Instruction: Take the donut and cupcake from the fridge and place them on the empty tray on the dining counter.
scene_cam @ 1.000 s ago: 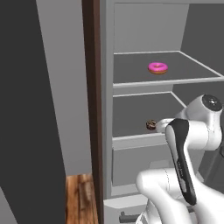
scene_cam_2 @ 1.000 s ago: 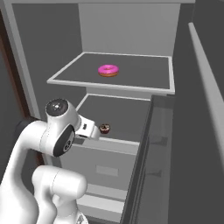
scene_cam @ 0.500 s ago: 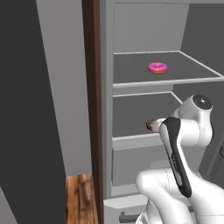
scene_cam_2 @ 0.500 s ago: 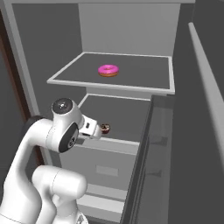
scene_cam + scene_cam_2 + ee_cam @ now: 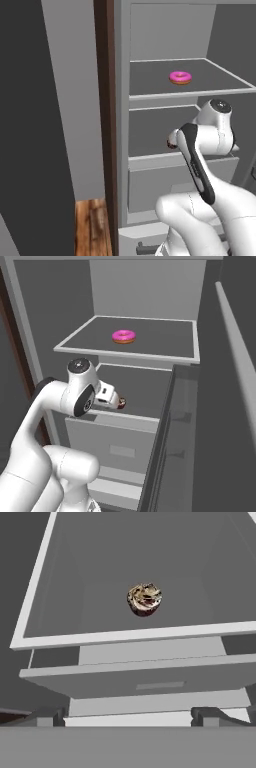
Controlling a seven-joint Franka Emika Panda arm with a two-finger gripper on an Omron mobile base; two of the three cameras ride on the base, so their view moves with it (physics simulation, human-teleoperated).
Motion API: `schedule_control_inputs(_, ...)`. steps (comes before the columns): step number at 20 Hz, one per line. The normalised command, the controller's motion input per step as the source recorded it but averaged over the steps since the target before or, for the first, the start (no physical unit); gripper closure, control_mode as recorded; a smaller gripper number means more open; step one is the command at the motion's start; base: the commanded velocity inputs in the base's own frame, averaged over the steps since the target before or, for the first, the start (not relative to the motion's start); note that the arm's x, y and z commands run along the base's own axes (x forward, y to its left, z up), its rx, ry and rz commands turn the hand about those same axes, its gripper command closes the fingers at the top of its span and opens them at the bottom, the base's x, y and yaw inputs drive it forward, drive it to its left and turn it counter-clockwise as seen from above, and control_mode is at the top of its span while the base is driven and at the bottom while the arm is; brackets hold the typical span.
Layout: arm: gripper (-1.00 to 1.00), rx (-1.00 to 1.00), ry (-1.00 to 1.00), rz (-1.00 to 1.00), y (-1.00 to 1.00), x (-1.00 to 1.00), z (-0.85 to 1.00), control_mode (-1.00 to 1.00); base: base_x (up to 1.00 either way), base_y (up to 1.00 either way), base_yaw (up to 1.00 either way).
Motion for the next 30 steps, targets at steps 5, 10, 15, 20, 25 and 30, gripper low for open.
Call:
schedule_control_inputs(5, -1.00, 0.00, -0.02, 0.00, -0.07, 0.21, -0.40, -1.00, 0.00, 0.00, 0.00)
schedule_control_inputs(10, -1.00, 0.00, -0.15, 0.00, -0.07, 0.28, -0.46, -1.00, 0.00, 0.00, 0.00)
schedule_control_inputs(15, -1.00, 0.00, -0.01, 0.00, -0.06, 0.36, -0.05, -1.00, 0.00, 0.00, 0.00)
schedule_control_inputs(20, -1.00, 0.00, -0.01, 0.00, -0.19, 0.38, -0.02, -1.00, 0.00, 0.00, 0.00)
schedule_control_inputs(25, -1.00, 0.00, 0.00, 0.00, -0.05, 0.41, -0.07, -1.00, 0.00, 0.00, 0.00)
schedule_control_inputs(30, -1.00, 0.00, 0.00, 0.00, 0.00, 0.33, -0.05, -1.00, 0.00, 0.00, 0.00)
